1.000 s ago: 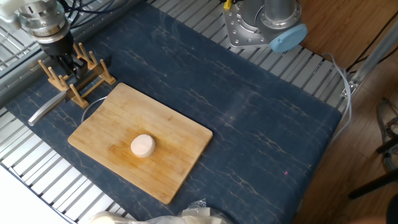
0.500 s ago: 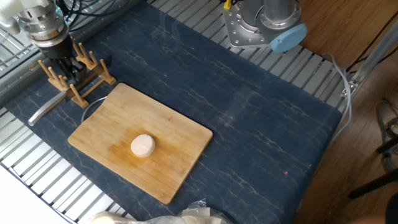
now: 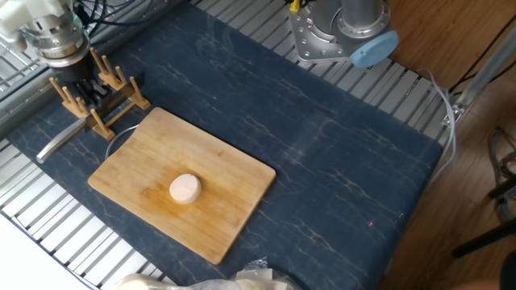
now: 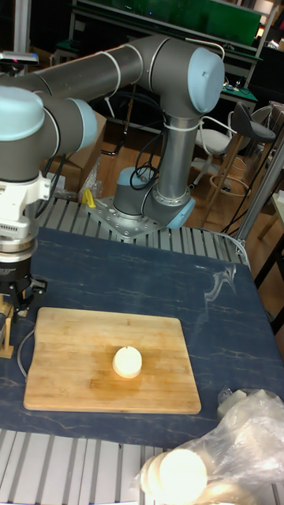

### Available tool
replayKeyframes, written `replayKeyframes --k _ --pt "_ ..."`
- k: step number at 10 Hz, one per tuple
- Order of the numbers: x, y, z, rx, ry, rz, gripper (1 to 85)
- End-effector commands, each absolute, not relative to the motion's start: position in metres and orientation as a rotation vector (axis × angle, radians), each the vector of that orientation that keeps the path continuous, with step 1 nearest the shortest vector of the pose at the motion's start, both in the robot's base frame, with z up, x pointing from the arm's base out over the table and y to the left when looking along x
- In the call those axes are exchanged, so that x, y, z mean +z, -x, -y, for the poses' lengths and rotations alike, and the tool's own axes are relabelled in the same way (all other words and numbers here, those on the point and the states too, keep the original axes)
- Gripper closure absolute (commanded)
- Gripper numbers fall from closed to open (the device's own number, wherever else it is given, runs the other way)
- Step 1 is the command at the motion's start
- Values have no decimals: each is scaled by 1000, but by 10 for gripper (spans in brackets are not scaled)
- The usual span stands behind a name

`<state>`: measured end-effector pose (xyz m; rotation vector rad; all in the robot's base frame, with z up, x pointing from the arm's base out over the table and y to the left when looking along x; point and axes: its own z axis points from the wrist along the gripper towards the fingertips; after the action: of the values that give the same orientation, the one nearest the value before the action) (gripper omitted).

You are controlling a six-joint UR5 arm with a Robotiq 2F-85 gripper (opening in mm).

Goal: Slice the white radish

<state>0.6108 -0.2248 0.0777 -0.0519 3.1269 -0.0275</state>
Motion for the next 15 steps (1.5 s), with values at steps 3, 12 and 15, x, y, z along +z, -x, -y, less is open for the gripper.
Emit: replayKeyframes --k 3,12,15 --pt "67 -610 226 -56 -15 -3129 483" --pt "57 -603 231 -54 -10 -3126 510" --pt "56 -606 231 -53 -29 -3115 550"
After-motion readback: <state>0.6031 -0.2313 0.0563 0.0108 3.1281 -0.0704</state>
